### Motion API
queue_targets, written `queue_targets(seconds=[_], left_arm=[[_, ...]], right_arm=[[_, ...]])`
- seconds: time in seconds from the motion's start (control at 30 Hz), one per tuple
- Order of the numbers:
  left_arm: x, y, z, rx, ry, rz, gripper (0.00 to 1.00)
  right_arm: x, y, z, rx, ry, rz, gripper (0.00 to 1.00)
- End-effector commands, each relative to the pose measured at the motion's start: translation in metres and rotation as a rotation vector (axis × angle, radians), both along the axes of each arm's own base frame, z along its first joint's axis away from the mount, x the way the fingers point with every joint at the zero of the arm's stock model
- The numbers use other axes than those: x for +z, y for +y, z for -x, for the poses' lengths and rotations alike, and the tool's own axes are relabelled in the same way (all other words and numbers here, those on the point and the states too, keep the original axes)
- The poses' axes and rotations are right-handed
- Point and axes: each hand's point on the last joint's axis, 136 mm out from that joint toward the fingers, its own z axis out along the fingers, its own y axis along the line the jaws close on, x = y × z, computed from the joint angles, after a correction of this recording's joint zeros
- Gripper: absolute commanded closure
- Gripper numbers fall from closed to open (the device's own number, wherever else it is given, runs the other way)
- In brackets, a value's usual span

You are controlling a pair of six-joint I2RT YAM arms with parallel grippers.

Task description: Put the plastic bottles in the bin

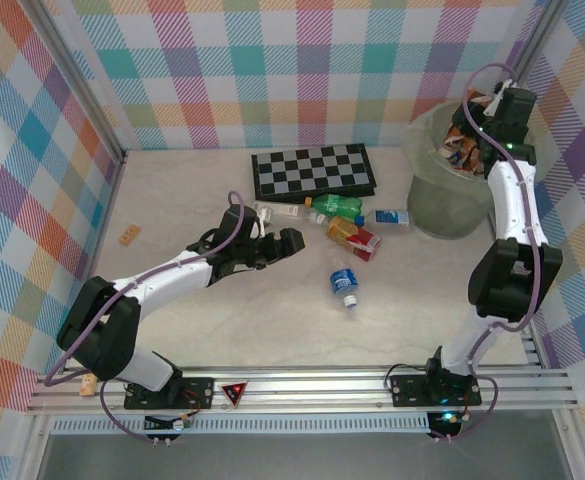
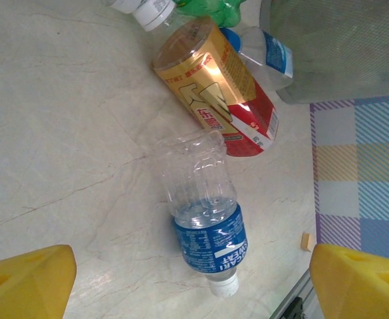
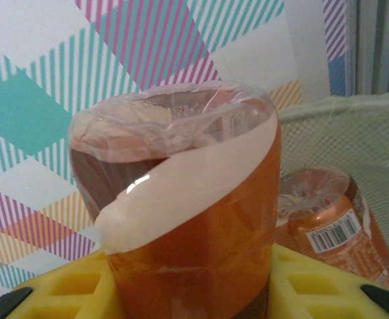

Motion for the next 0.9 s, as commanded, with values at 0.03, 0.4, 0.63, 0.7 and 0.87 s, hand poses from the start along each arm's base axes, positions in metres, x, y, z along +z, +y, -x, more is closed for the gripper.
queue_targets(seconds=[0.03,0.4,0.63,0.7,0.87], left_arm=[[0.012,0.002,0.003,-0.004,-0.030,-0.021,0.09],[0.006,0.011,0.009,0.014,-0.025,-0.044,0.00],[0.007,0.012,0.008,0.017,-0.031,-0.050,0.00],[0.006,0.012,0.008,0.017,-0.030,-0.053,0.00],[-0.001,0.010,0.008,0.015,-0.015,-0.055,0.00]], right_arm=[[-0.015,0.000,-0.008,-0.023,0.068,-0.018,0.53],[-0.015,-0.002,-0.001,-0.050,0.113,-0.019,0.14],[0.019,0.005,0.017,-0.027,0.074,-0.006,0.08],[0.024,0.007,0.022,-0.018,0.071,-0.006,0.08],[0.035,0.014,0.038,0.001,0.072,-0.004,0.07]])
